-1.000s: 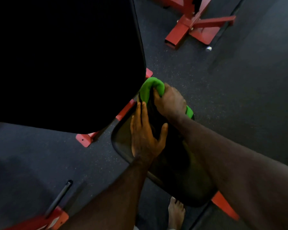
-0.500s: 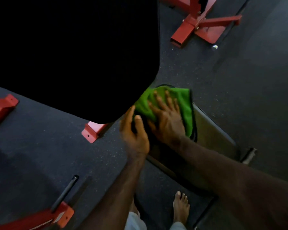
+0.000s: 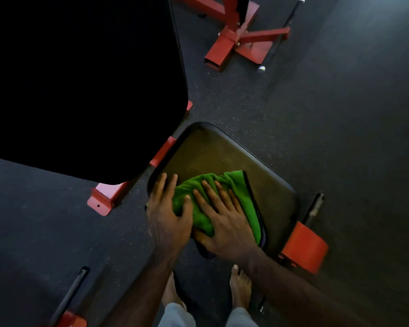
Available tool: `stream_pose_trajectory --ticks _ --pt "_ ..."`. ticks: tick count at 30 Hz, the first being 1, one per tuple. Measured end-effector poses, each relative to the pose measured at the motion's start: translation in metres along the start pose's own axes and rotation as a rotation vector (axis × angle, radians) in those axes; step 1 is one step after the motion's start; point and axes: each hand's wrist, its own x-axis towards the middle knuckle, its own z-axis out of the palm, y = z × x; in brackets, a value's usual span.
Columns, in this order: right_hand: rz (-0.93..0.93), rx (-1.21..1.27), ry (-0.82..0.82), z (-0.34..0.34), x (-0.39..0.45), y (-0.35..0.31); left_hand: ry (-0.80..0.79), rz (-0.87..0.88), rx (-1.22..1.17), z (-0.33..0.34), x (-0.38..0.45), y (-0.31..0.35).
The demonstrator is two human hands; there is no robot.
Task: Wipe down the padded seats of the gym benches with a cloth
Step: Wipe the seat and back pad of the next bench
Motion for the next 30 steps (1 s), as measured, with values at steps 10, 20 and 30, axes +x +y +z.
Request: stream_pose_trajectory --ticks 10,20,30 --pt "0.191 -0.13 -0.149 -0.009 -0.1 0.042 -0.271 0.105 -0.003 0.024 -0.037 0.034" --pt "0.612 0.478 0.334 -0.036 -0.089 0.088 -0.333 0.08 -0.078 0.038 -0.07 0.076" --pt "0.701 0.452 0.3 -0.022 -0.12 0.044 -0.397 -0.044 -0.072 0.047 -0.082 0.089"
